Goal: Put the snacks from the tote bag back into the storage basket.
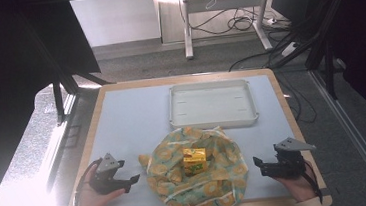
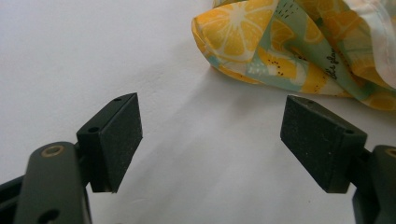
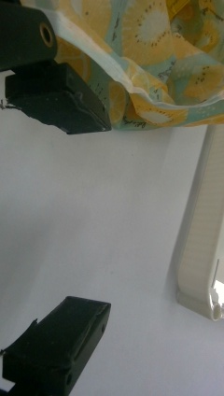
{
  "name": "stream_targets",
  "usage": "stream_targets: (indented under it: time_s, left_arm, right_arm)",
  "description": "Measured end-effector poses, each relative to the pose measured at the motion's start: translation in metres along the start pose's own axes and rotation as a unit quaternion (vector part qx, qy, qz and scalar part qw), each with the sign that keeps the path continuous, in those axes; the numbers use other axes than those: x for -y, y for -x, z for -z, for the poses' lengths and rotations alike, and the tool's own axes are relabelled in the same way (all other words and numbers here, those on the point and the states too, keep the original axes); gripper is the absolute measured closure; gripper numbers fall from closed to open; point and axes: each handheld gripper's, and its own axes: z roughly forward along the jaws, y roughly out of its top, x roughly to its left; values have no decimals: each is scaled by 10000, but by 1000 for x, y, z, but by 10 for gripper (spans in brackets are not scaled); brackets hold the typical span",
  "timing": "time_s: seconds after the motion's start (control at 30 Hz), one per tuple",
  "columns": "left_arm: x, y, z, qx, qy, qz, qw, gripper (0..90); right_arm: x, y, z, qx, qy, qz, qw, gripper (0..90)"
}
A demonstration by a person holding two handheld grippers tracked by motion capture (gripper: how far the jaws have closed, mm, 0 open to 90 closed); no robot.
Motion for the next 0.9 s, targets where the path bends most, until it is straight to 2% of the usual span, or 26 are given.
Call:
stream_targets:
  time_s: [0.2, 0.4, 0.6, 0.9]
  left_arm:
    - [0, 1, 1, -5, -2, -1, 10000, 208]
    - [-1, 1, -1, 34, -33, 16, 10000, 208]
    - [0, 3, -3, 69, -81, -11, 9999, 208]
    - [0, 3, -2, 42, -80, -14, 10000, 208]
  right_arm:
    - [-4, -1, 3, -51, 51, -48, 10000, 128]
    - [-11, -4, 6, -130, 57, 84, 9999, 140]
    - [-21, -8, 7, -249, -50, 202, 9995, 144]
    - [-33, -13, 11, -404, -15, 303, 9987, 148]
